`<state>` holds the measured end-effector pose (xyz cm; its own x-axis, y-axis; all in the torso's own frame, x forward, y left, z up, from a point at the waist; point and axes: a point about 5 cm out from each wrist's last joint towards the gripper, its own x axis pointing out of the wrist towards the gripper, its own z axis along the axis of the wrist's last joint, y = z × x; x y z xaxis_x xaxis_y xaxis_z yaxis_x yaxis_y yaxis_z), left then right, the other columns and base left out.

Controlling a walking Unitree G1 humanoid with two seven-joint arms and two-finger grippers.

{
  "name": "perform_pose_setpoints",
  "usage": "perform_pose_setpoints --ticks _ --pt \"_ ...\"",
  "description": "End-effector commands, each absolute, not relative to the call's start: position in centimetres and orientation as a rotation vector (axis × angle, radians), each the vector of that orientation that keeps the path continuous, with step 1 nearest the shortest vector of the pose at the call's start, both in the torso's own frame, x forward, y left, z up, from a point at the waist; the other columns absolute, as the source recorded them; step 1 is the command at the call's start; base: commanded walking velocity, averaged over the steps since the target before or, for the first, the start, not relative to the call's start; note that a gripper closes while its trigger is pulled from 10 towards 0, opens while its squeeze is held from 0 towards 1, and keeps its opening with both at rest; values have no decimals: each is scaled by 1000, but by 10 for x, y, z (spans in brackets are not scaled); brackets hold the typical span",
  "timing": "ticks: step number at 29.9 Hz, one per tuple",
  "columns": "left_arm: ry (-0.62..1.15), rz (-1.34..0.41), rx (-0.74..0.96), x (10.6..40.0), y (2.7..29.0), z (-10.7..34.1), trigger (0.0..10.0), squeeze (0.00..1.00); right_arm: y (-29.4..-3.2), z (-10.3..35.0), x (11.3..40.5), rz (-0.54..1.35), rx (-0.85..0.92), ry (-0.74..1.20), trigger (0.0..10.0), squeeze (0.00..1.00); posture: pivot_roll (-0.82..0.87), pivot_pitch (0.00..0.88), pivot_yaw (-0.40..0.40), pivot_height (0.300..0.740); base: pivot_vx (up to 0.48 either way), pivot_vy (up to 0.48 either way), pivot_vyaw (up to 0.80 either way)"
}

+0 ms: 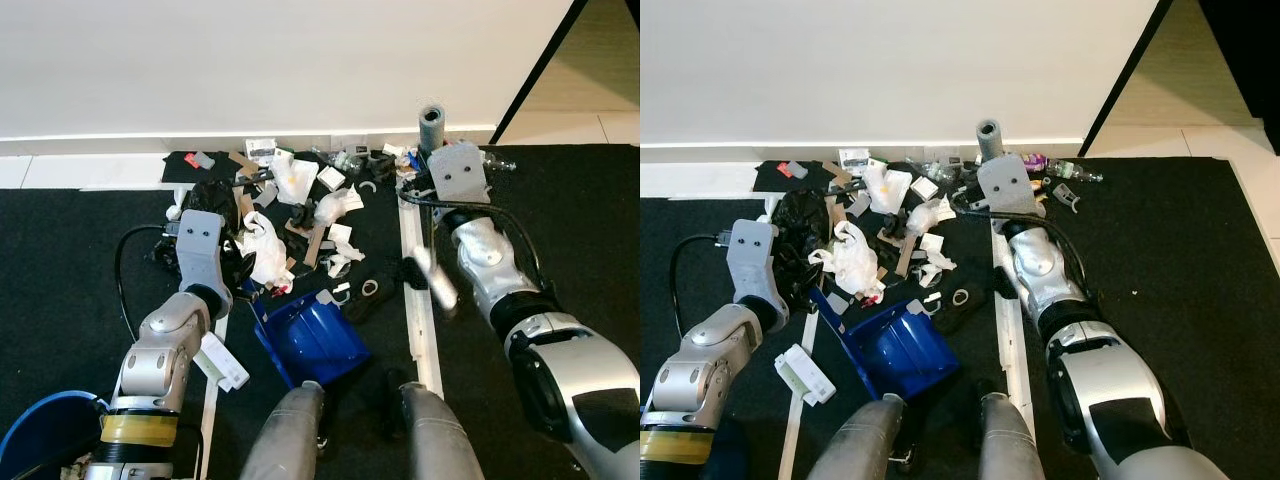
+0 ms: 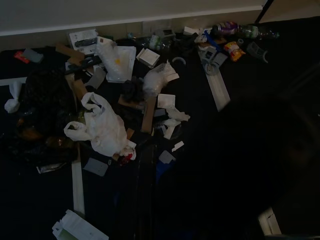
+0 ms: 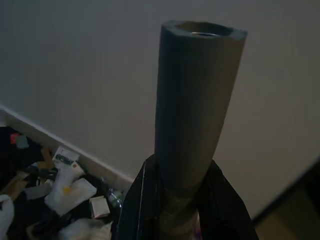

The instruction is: Sweep floor

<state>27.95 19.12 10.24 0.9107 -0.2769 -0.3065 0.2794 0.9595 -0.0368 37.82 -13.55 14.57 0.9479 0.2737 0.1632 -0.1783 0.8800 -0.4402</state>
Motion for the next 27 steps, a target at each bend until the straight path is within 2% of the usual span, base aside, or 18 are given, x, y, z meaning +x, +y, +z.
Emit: perform_pose_setpoints --ticks 1,8,12,24,27 --pt "343 -370 -78 275 172 92 10000 0 -131 144 376 286 -448 -240 10000 0 142 241 -11 740 0 0 0" --pt "348 -374 -77 270 173 93 10000 0 -117 129 371 406 -344 -148 10000 0 178 262 -6 740 0 0 0" --pt "365 -371 -72 257 176 94 10000 0 -95 113 363 537 -92 -44 10000 0 239 300 -2 740 0 0 0" --pt "356 -359 -75 253 177 99 10000 0 -79 94 352 632 12 52 10000 0 248 298 -13 740 0 0 0" --pt "345 -365 -80 256 174 101 10000 0 -75 91 350 667 130 73 10000 0 235 295 -14 740 0 0 0"
